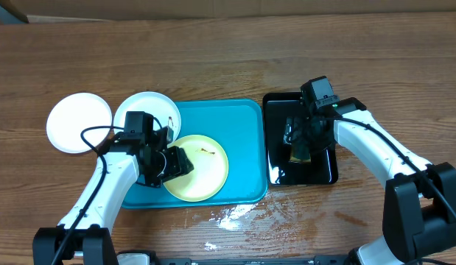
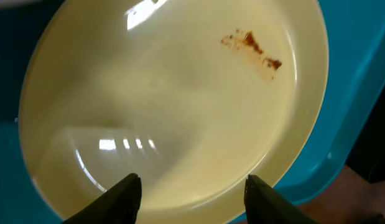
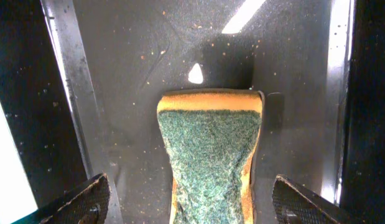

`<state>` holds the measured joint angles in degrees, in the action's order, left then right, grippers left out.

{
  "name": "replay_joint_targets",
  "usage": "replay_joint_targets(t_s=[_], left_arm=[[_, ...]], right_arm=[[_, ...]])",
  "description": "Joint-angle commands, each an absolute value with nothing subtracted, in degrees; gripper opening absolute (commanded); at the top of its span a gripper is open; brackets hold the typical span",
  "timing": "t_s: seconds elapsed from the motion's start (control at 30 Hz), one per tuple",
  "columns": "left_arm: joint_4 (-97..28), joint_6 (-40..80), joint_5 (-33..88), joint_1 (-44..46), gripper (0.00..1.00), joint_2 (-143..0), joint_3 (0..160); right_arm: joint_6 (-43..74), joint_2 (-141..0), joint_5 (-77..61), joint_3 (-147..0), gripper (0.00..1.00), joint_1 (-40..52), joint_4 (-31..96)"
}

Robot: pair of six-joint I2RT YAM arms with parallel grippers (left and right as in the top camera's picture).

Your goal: Clean dirty plates on tray and stack at the side

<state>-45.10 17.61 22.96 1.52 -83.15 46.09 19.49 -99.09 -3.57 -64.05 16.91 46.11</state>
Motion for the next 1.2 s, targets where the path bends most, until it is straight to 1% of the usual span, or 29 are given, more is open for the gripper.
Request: replay_joint_targets(t_s=[0.0,0.1,0.17,0.27,0.4,0.47,0.5,0.53,0.57,0.63,0.67,0.9,1.0,1.17], left_arm=[[-49.6,19.51,20.1,1.69,0.49,-81.62,51.13],[-55.86,27.16,9.08,1.98,0.43,-80.05,52.62],[-58.74,29.91,5.52,2.24,0.42,-79.99,52.42],[-59.94,31.9,4.91,2.74,0.42,-80.36,50.41],[-55.33,35.79,4.93,3.86,0.41,-80.53,44.8],[-51.31,36.47,6.0,3.88,0.36,-80.66,42.17],[-47.7,36.45,7.97,3.9,0.31,-80.68,40.36],[-46.39,36.45,8.8,3.9,0.29,-80.68,39.64],[-45.56,36.45,8.78,3.88,0.25,-80.79,38.85],[-45.34,36.38,8.82,3.9,0.19,-80.9,38.83],[-44.56,35.81,9.17,3.9,0.16,-80.9,38.85],[-39.9,26.15,12.38,3.9,0.15,-80.9,39.2],[-37.65,22.35,12.38,3.9,0.11,-80.9,39.24],[-33.17,16.51,12.53,3.9,0.13,-80.9,39.24]], right_arm=[[19.49,-99.24,-3.03,-63.96,0.84,17.04,45.91],[19.49,-99.24,-3.03,-63.96,0.84,17.04,45.91],[19.49,-99.24,-3.03,-63.96,0.84,17.04,45.91],[19.49,-99.24,-3.03,-63.96,0.84,17.04,45.89],[19.49,-99.24,-3.03,-63.96,0.85,17.04,45.98],[19.49,-99.24,-3.03,-63.96,0.85,17.04,45.95],[19.49,-99.24,-3.03,-63.96,0.85,17.04,45.93],[19.49,-99.24,-3.03,-63.96,0.85,17.04,45.93],[19.49,-99.24,-3.03,-63.96,0.85,17.04,45.95],[19.49,-99.24,-3.03,-63.96,0.85,17.04,45.98],[19.49,-99.24,-3.03,-63.96,0.85,17.04,45.95],[19.49,-99.24,-3.03,-63.96,0.85,17.04,45.95],[19.49,-99.24,-3.03,-63.96,0.85,17.04,45.95],[19.49,-99.24,-3.03,-63.96,0.85,17.04,45.93]])
